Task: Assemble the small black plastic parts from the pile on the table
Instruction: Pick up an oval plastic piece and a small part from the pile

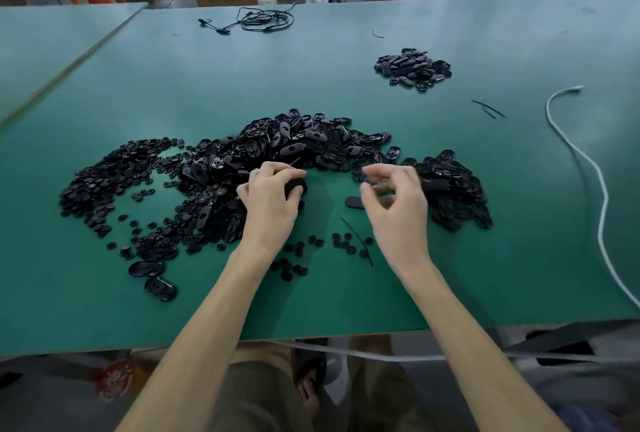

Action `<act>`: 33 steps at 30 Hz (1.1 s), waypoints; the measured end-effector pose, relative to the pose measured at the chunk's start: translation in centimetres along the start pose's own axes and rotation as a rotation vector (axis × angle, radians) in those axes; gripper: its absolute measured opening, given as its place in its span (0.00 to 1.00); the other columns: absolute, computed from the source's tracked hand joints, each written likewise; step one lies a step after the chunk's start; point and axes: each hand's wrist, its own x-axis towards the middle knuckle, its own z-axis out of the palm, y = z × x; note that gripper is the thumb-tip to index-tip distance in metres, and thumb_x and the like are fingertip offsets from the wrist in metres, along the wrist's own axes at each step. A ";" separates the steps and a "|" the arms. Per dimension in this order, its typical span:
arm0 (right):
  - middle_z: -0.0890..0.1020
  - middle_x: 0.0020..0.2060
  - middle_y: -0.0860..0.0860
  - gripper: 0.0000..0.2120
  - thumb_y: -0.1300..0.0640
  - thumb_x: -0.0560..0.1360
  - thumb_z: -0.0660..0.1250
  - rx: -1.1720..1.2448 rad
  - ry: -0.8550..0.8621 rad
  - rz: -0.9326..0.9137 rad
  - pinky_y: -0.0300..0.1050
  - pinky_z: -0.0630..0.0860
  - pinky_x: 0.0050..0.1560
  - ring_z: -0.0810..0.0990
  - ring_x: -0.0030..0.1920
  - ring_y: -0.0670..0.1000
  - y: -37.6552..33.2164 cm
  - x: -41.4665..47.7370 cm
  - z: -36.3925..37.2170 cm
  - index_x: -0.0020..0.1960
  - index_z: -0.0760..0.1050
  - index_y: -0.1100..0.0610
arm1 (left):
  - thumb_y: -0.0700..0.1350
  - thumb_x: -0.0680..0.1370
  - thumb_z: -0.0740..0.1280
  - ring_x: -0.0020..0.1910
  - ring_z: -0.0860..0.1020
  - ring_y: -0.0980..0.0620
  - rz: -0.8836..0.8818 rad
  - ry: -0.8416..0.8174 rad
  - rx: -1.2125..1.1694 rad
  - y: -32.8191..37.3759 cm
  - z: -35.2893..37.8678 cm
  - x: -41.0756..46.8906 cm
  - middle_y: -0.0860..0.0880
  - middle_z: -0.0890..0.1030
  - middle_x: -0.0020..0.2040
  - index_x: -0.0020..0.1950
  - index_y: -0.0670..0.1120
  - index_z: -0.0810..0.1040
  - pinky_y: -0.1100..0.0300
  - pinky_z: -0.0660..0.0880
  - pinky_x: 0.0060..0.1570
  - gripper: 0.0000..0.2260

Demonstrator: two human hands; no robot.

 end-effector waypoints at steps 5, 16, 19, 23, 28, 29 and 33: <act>0.80 0.50 0.48 0.05 0.58 0.78 0.75 -0.244 -0.341 -0.380 0.37 0.70 0.55 0.74 0.53 0.49 -0.2 -0.9 1.0 0.54 0.84 0.56 | 0.40 0.80 0.72 0.61 0.68 0.57 -0.027 0.021 -0.029 -0.2 -0.1 0.0 0.55 0.76 0.56 0.54 0.52 0.85 0.60 0.54 0.54 0.08; 0.79 0.46 0.47 0.06 0.54 0.77 0.76 -0.337 -0.614 -0.383 0.38 0.69 0.56 0.71 0.52 0.49 -0.5 -1.3 1.2 0.48 0.83 0.57 | 0.36 0.82 0.69 0.47 0.84 0.56 -0.039 0.152 -0.549 0.5 -0.5 0.1 0.46 0.82 0.53 0.56 0.47 0.81 0.60 0.80 0.50 0.07; 0.79 0.45 0.47 0.06 0.56 0.79 0.74 -0.329 -0.626 -0.364 0.42 0.71 0.55 0.72 0.52 0.50 -0.8 -1.3 0.9 0.48 0.79 0.57 | 0.36 0.82 0.69 0.46 0.86 0.50 -0.134 0.146 -0.817 0.2 -0.7 0.5 0.43 0.84 0.50 0.58 0.42 0.81 0.59 0.81 0.45 0.06; 0.79 0.44 0.46 0.08 0.55 0.81 0.72 -0.315 -0.565 -0.344 0.44 0.72 0.54 0.72 0.50 0.49 -1.0 -1.4 0.8 0.49 0.78 0.60 | 0.37 0.83 0.68 0.43 0.81 0.53 -0.289 -0.041 -1.222 0.3 -1.2 0.6 0.49 0.84 0.42 0.60 0.42 0.82 0.63 0.77 0.43 0.07; 0.75 0.41 0.40 0.07 0.56 0.81 0.70 -0.274 -0.465 -0.307 0.47 0.74 0.50 0.70 0.48 0.45 -0.9 -1.6 0.9 0.50 0.76 0.59 | 0.39 0.83 0.67 0.39 0.78 0.57 -0.306 -0.166 -1.282 0.5 -0.9 0.5 0.49 0.79 0.41 0.62 0.42 0.83 0.66 0.73 0.39 0.09; 0.75 0.42 0.40 0.06 0.57 0.81 0.71 -0.275 -0.449 -0.315 0.48 0.75 0.50 0.70 0.48 0.45 -0.9 -1.6 0.9 0.50 0.77 0.59 | 0.40 0.83 0.67 0.39 0.78 0.57 -0.309 -0.185 -1.282 0.5 -0.9 0.5 0.48 0.79 0.41 0.62 0.42 0.83 0.66 0.73 0.40 0.10; 0.78 0.47 0.45 0.01 0.61 0.81 0.70 -0.285 -0.424 -0.341 0.48 0.77 0.49 0.72 0.48 0.43 -0.9 -1.7 1.0 0.51 0.78 0.58 | 0.41 0.79 0.70 0.47 0.81 0.56 -0.293 -0.262 -1.296 0.6 -1.0 0.5 0.49 0.84 0.48 0.66 0.38 0.81 0.64 0.78 0.50 0.16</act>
